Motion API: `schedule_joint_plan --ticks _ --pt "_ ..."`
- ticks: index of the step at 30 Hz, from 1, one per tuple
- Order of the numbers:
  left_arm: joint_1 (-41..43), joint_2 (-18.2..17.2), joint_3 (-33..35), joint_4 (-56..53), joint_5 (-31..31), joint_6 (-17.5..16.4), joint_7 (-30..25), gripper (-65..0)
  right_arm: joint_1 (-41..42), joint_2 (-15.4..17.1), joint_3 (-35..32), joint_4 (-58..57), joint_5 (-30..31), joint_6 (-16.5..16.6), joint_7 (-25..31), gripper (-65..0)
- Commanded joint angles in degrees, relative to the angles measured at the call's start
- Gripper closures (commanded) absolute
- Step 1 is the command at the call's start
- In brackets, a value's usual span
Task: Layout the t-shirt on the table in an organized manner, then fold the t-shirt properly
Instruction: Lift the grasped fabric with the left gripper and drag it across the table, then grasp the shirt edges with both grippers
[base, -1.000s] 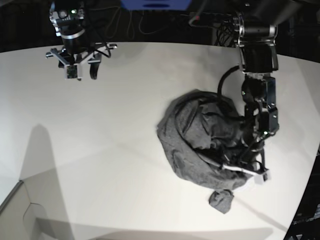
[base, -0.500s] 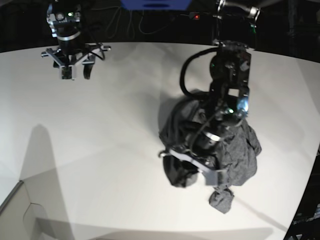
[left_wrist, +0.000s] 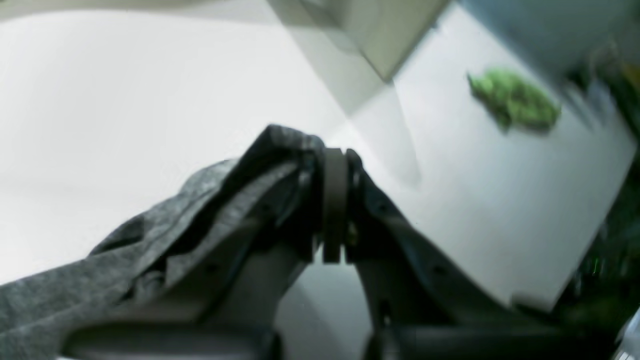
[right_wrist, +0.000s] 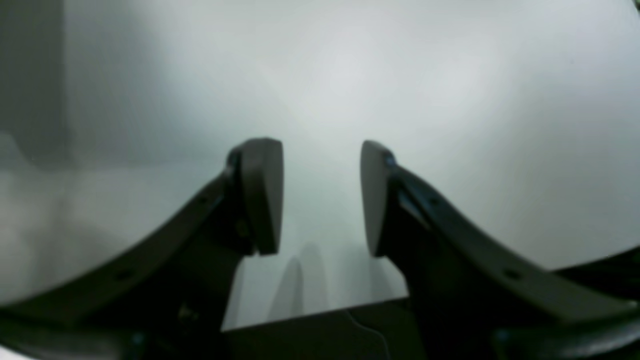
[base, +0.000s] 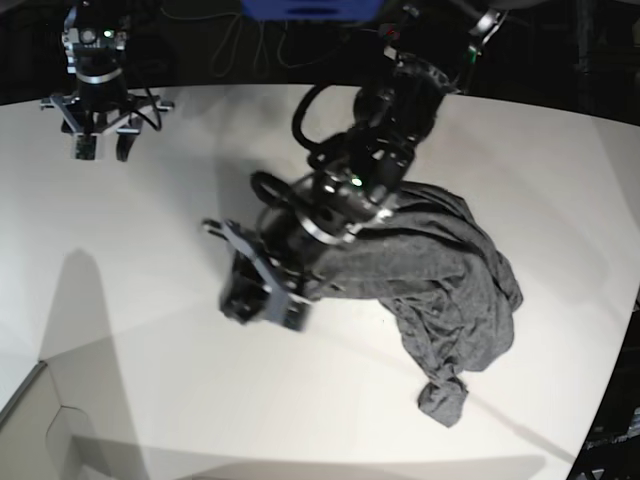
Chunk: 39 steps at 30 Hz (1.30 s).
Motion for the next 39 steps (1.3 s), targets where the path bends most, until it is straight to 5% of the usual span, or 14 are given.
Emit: schedule_joint_plan --ticks 1,7,14,19,25,32,39 --pt "-1.1 0.5 1.8 0.0 0.7 -0.5 -1.4 -0.3 -0.2 0.3 0.8 1.2 -0.1 -0.1 1.4 -26.2" --pt "-1.3 0.4 9.8 -2.6 4.3 -0.4 -0.6 -2.2 -0.2 0.3 3.3 1.1 0.0 -0.1 1.4 -26.2" --pt "-0.8 0.5 11.2 0.9 4.3 -0.4 4.5 -27.6 0.3 0.3 3.8 1.1 0.0 -0.1 1.4 -26.2" --pt "1.0 -1.2 10.0 3.8 4.4 -0.4 4.6 -38.8 1.0 0.3 3.8 1.0 0.0 -0.1 1.4 -26.2" --pt "3.1 -6.9 -3.5 1.5 4.3 -0.3 4.2 -39.4 2.7 0.6 2.0 1.1 0.0 0.2 1.4 -26.2" --pt "3.7 -7.2 -24.8 -5.1 4.3 -0.5 4.2 -39.4 5.2 3.7 -9.3 1.4 0.0 0.2 1.4 -26.9" --pt "1.3 -10.1 -30.6 -15.9 4.3 -0.5 4.2 -39.4 14.0 5.8 -20.2 0.5 -0.1 0.2 -4.0 -36.1"
